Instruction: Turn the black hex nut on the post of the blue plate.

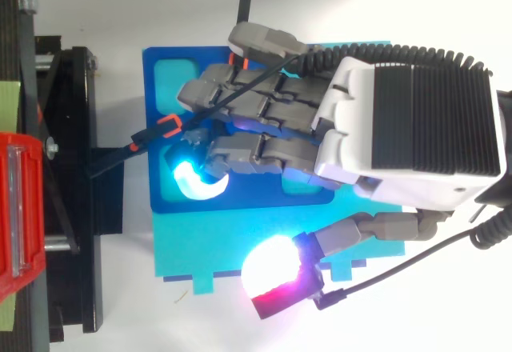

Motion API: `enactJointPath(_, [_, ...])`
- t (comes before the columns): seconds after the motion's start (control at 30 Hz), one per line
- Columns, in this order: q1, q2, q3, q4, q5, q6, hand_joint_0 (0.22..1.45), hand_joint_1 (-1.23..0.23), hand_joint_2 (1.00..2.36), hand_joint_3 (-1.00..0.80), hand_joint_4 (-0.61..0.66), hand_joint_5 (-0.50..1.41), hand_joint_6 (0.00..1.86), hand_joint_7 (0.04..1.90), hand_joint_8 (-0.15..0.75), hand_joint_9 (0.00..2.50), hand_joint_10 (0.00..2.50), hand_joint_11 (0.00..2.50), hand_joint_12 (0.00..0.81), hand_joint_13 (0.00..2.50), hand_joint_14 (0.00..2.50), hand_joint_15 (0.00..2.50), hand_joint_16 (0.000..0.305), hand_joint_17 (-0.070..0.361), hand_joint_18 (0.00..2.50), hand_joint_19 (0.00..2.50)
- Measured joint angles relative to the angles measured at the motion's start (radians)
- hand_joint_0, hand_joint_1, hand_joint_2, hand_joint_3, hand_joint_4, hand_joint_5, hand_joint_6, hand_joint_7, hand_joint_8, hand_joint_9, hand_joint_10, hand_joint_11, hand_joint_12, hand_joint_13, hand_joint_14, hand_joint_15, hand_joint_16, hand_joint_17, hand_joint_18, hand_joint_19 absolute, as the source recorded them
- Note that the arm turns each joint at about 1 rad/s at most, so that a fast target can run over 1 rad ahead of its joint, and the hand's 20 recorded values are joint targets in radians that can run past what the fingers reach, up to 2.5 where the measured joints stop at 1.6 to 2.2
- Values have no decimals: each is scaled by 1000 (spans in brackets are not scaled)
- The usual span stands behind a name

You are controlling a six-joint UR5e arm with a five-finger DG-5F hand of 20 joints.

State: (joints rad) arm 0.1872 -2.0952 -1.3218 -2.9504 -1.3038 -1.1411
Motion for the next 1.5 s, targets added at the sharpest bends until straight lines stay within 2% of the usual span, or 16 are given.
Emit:
enactJointPath(0.37, [-8, -20, 0, 6, -32, -9, 480, -305, 1000, -500, 187, -206, 502, 774, 240, 227, 0, 0, 374, 187, 0, 23, 61, 138, 18, 53])
enactJointPath(0.77, [-31, -21, 1, -12, -71, -19, 480, -307, 1000, -500, 185, -206, 502, 774, 241, 229, 0, 0, 375, 190, 0, 24, 61, 138, 22, 60])
enactJointPath(1.2, [-79, -21, 8, -36, -146, -53, 481, -309, 1000, -500, 182, -207, 502, 773, 242, 229, 0, 0, 376, 206, 0, 32, 61, 137, 32, 63])
enactJointPath(1.5, [-118, -21, 10, -41, -194, -77, 482, -310, 1000, -500, 180, -207, 502, 768, 243, 230, 0, 0, 377, 212, 0, 30, 61, 137, 39, 71])
